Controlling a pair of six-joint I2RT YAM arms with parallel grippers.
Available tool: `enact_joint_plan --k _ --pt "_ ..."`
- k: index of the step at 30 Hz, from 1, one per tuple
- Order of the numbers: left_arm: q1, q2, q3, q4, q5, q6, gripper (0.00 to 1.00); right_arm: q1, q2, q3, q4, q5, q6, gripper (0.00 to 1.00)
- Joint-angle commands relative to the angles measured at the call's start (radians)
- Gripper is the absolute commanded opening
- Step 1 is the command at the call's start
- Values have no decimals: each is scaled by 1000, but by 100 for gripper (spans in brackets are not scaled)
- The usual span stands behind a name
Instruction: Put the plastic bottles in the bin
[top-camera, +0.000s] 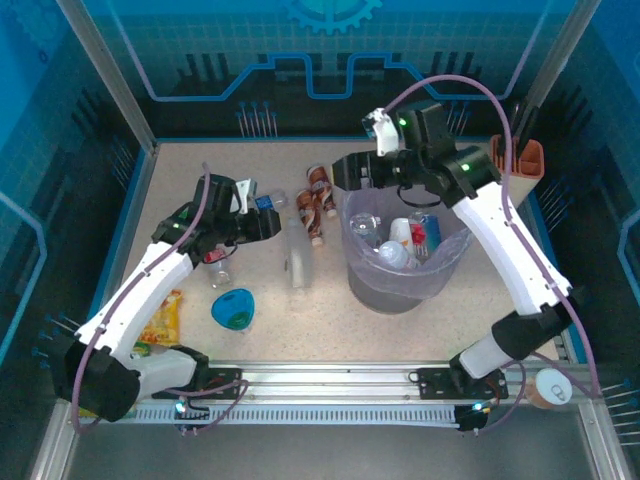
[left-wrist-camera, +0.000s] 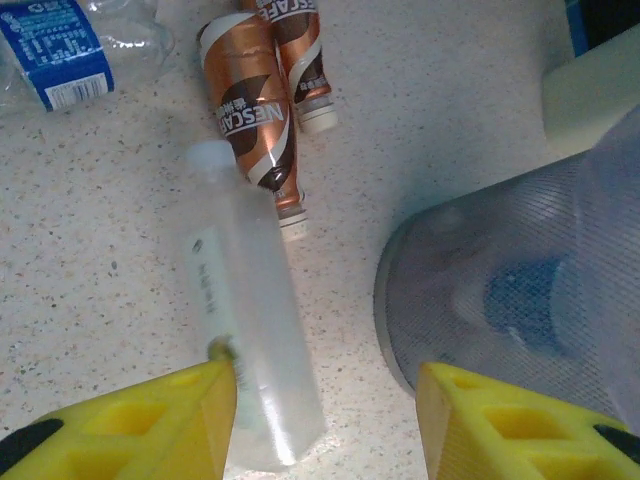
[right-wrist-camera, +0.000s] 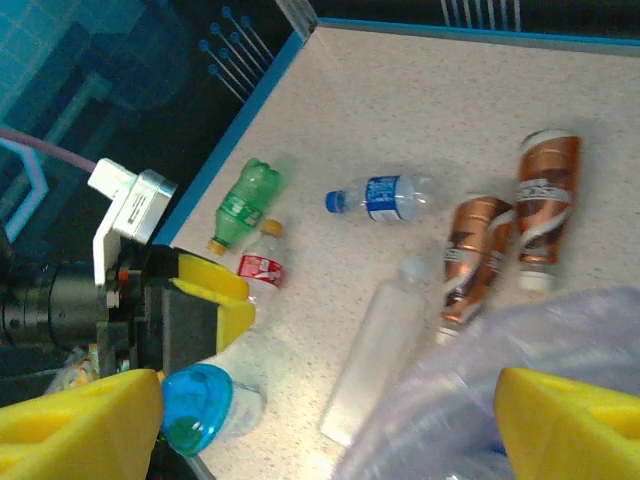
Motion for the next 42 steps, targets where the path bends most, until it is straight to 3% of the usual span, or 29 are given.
enact_joint_plan --k 1,4,5,10,14,22,27,32,35,42 --pt "-5 14 68 -87 -45 -7 55 15 29 72 12 -2 31 87" --pt "-7 27 17 -108 -53 -64 64 3 12 70 -21 43 12 87" --pt "-15 23 -16 -93 -41 -96 72 -7 2 66 -35 58 9 88" --pt "-104 63 -115 -71 -104 -148 92 -70 -70 -23 -37 91 19 89" --pt "-174 152 -112 -58 -162 -146 99 -122 -120 -89 -24 97 32 90" --pt "-244 327 -126 -6 -177 -152 99 -161 -156 -134 -34 115 25 92" --pt "-263 401 -141 45 -171 -162 89 -167 -155 -146 -32 113 24 92" --pt "-265 428 -159 80 -165 -177 64 -168 -158 -156 -26 102 26 92" --pt "-265 423 -155 69 -184 -177 54 -168 -160 -153 -26 98 23 92" --pt "-257 294 -90 5 -211 -143 49 -140 -140 -105 -21 28 24 91"
